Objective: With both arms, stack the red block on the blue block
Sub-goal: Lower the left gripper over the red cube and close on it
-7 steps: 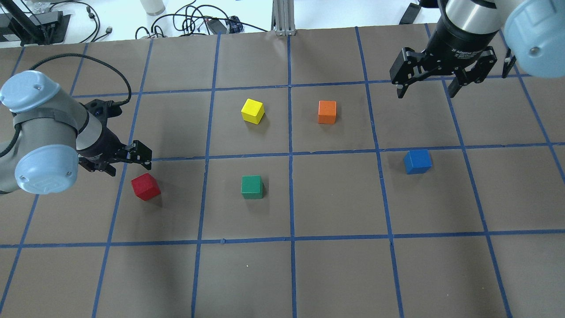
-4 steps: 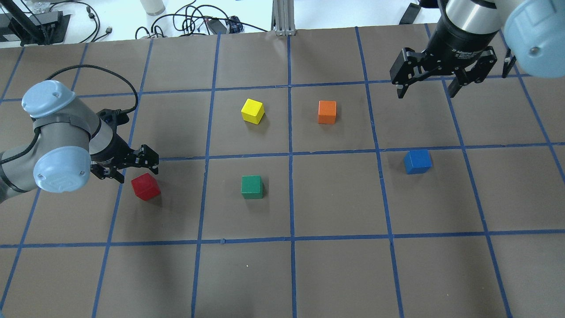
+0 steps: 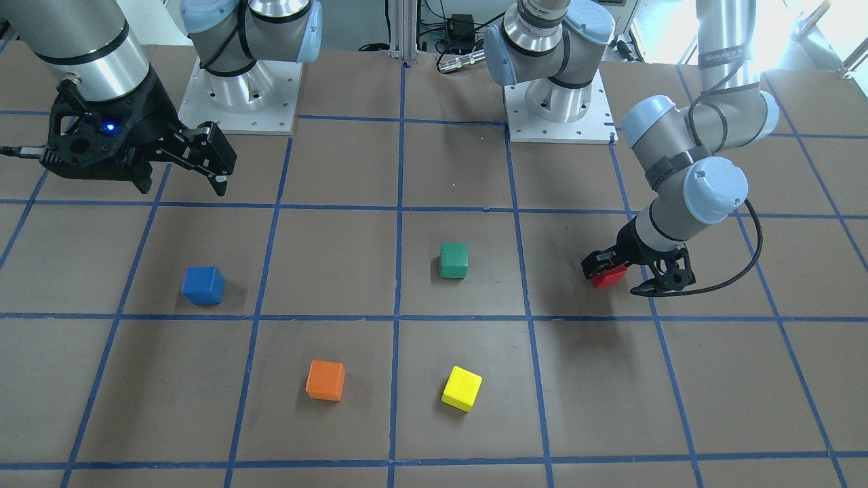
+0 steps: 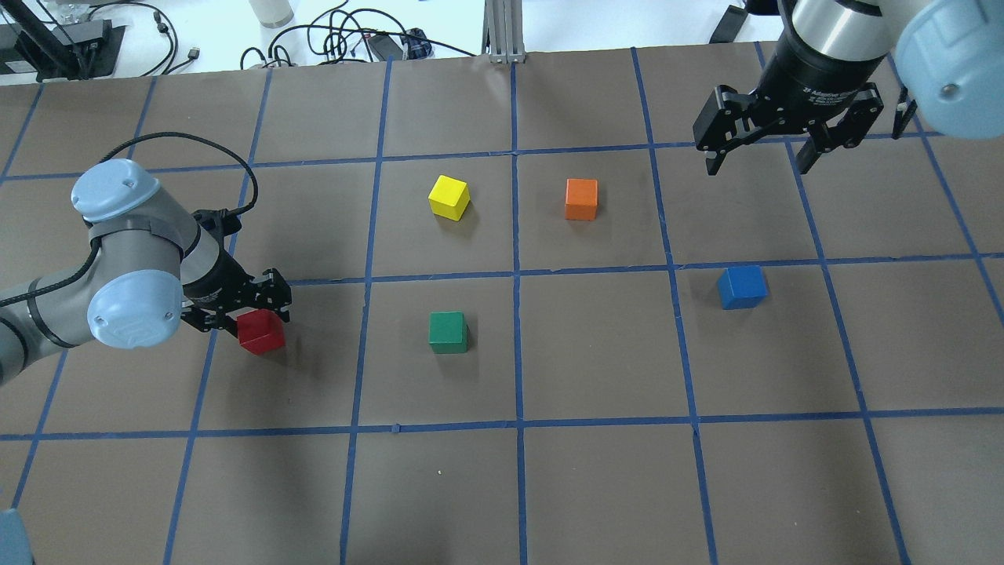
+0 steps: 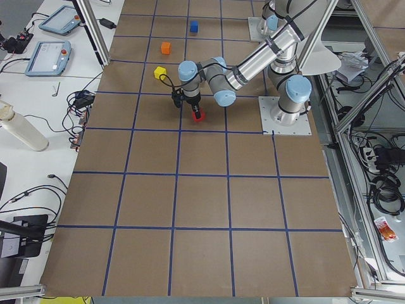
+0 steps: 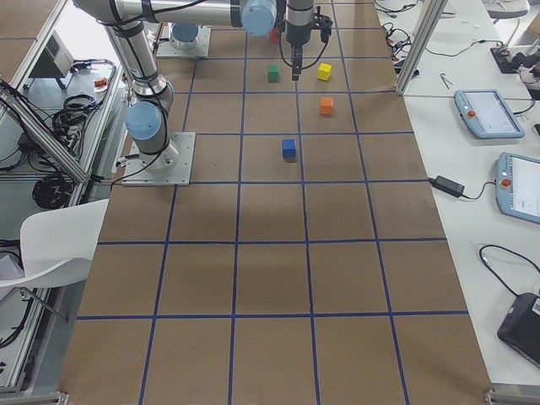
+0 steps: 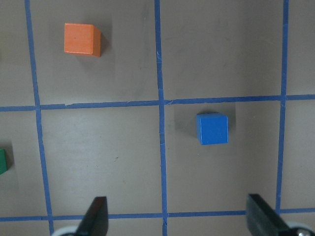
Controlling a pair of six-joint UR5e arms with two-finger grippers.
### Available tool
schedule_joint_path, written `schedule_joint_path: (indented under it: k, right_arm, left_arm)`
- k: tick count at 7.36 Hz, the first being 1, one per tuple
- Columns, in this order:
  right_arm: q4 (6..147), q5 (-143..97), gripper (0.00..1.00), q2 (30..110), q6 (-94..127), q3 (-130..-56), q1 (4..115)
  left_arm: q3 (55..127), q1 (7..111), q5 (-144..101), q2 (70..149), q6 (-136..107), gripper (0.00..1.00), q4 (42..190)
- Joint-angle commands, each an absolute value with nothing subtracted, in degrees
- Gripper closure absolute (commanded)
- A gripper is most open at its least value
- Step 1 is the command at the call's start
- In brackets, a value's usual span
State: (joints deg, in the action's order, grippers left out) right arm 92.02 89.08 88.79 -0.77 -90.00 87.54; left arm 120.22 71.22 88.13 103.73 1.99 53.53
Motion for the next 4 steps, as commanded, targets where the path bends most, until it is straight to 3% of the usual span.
schedule_joint_path:
  k: [1,2,3,4]
  right_arm:
    - [92.02,89.21,0.0,88.77,-0.79,-90.0,87.54]
    - [92.02,89.12,0.0,88.77,-0.79,-90.0,87.54]
    - [92.02,89.12,0.0,88.77,-0.79,-90.0,87.54]
    - [92.02,89.47,0.0,88.86,-0.79,-90.0,87.54]
  left_arm:
    - [120.24,71.46,88.68,103.71,1.32,0.72,51.95]
    - [119.28,72.24,92.51,102.75,1.58,0.9,51.51]
    - [115.09,75.03,93.42,101.87,1.67,0.96,52.64]
    - [107.91,80.02,93.51,101.52,1.67,0.96,58.22]
